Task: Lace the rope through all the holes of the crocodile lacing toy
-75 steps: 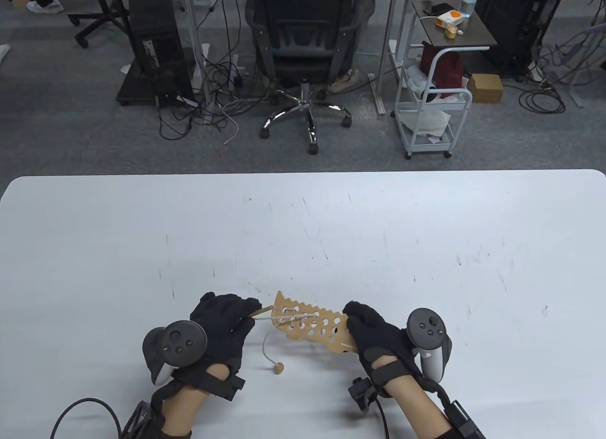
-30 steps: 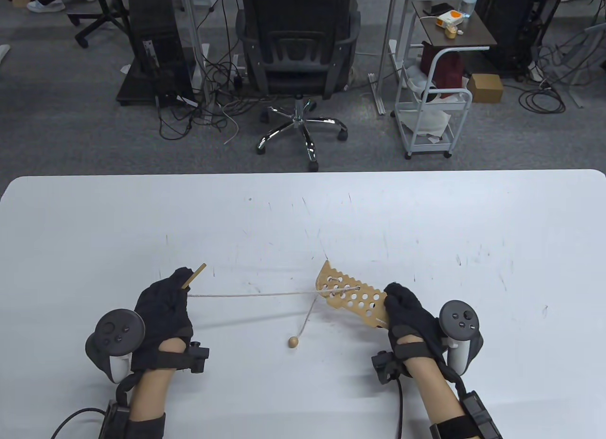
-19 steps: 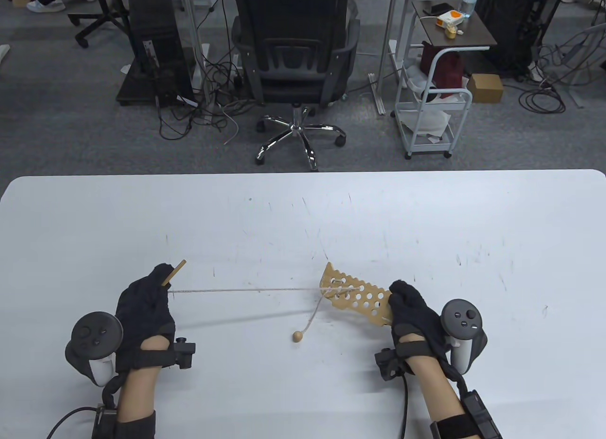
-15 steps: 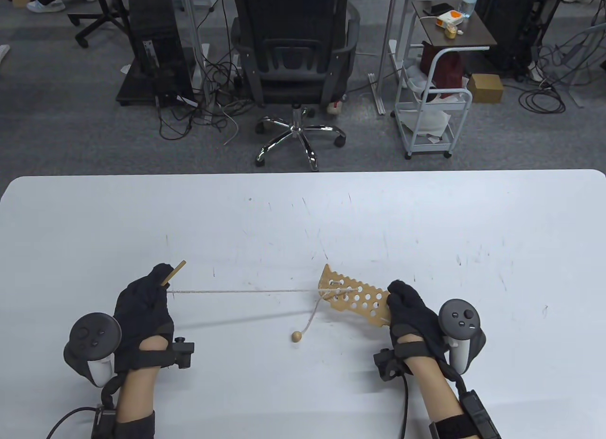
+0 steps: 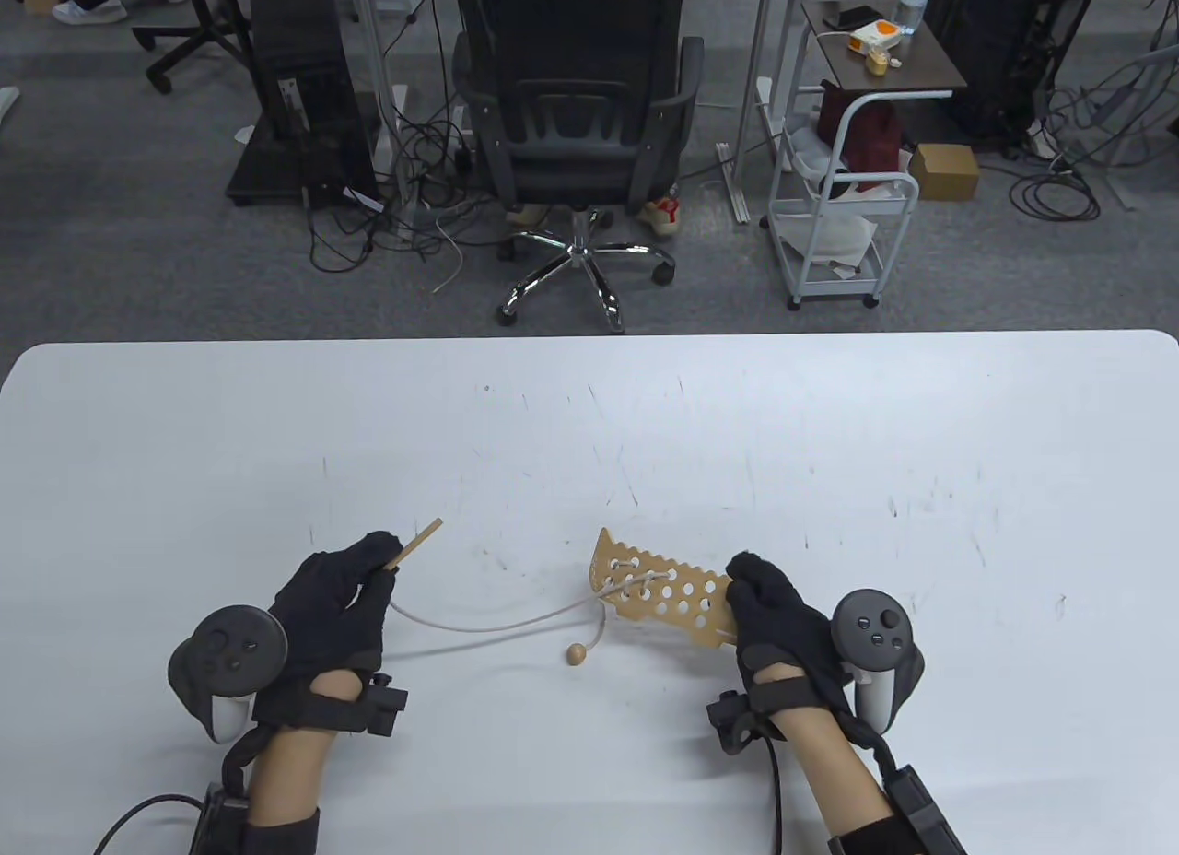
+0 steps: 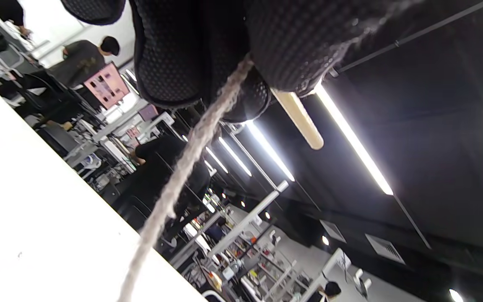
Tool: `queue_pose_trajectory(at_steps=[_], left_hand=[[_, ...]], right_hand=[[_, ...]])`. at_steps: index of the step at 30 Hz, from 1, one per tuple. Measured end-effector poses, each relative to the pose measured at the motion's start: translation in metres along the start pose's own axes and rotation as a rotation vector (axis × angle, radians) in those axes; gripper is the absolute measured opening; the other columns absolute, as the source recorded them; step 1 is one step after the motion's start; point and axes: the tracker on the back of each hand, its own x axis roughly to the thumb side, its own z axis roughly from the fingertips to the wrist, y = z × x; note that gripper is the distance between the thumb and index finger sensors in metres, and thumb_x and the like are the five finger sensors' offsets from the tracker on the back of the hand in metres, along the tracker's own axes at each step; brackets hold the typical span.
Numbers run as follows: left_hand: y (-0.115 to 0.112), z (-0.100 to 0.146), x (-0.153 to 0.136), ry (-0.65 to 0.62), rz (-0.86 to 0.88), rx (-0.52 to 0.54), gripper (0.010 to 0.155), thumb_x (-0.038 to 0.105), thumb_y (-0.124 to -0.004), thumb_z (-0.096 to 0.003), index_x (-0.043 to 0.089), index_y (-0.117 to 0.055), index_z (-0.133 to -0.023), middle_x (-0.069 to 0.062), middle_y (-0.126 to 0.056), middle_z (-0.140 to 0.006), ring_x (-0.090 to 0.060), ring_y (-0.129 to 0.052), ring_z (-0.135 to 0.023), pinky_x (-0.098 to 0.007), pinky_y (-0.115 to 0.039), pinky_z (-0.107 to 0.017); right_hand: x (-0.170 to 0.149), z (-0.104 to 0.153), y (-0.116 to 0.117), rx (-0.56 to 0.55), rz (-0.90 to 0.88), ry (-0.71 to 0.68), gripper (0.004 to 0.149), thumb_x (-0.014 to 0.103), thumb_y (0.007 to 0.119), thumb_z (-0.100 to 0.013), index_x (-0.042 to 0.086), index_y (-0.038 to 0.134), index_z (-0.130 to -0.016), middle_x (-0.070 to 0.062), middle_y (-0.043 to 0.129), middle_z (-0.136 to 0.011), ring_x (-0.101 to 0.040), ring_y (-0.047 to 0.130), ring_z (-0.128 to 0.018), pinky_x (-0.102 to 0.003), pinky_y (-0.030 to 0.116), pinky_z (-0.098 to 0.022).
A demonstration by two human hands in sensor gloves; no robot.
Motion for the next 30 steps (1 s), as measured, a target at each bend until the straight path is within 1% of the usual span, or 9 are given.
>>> queue_pose_trajectory(at_steps=[5,10,16,22,30], left_hand=[[-0.019,0.003,0.011,-0.052,0.026,-0.094,0.045,0.033,-0.085,-0.0439,0.031,-0.086,-0.089,-0.001,-0.098,-0.075,-0.030,-0.092,-0.076,-0.059,-0.057,-0.073],[-0.038,0.005,0.020,-0.095,0.013,-0.190,0.043,0.034,-0.085,-0.0441,0.030,-0.087,-0.087,-0.001,-0.098,-0.074,-0.030,-0.092,-0.075,-0.059,-0.057,-0.073],[-0.067,0.010,0.027,-0.110,0.085,-0.321,0.044,0.034,-0.085,-0.0443,0.029,-0.087,-0.088,-0.001,-0.098,-0.074,-0.030,-0.093,-0.075,-0.059,-0.057,-0.074],[-0.080,0.014,0.035,-0.141,0.071,-0.355,0.043,0.034,-0.086,-0.0443,0.029,-0.088,-0.087,-0.001,-0.099,-0.072,-0.030,-0.093,-0.073,-0.059,-0.057,-0.074],[-0.085,0.019,0.048,-0.187,0.062,-0.379,0.042,0.034,-0.088,-0.0437,0.026,-0.091,-0.085,-0.002,-0.102,-0.069,-0.029,-0.096,-0.066,-0.058,-0.059,-0.072]], right_hand=[[0.006,0.004,0.006,0.027,-0.005,-0.027,0.050,0.030,0.077,-0.046,0.010,0.070,-0.092,-0.012,0.095,-0.070,-0.028,0.103,-0.043,-0.049,0.076,-0.042],[0.010,0.008,0.012,0.054,-0.003,-0.047,0.050,0.030,0.077,-0.047,0.009,0.070,-0.091,-0.011,0.096,-0.070,-0.028,0.103,-0.043,-0.048,0.076,-0.042],[0.015,0.014,0.021,0.090,-0.008,-0.069,0.050,0.030,0.077,-0.047,0.009,0.070,-0.091,-0.011,0.096,-0.069,-0.028,0.103,-0.043,-0.048,0.076,-0.042],[0.020,0.019,0.027,0.120,-0.008,-0.089,0.050,0.030,0.077,-0.047,0.010,0.070,-0.091,-0.011,0.096,-0.069,-0.028,0.103,-0.043,-0.048,0.076,-0.042],[0.025,0.026,0.036,0.169,-0.002,-0.113,0.050,0.030,0.077,-0.047,0.010,0.070,-0.091,-0.011,0.096,-0.069,-0.028,0.103,-0.042,-0.048,0.076,-0.042]])
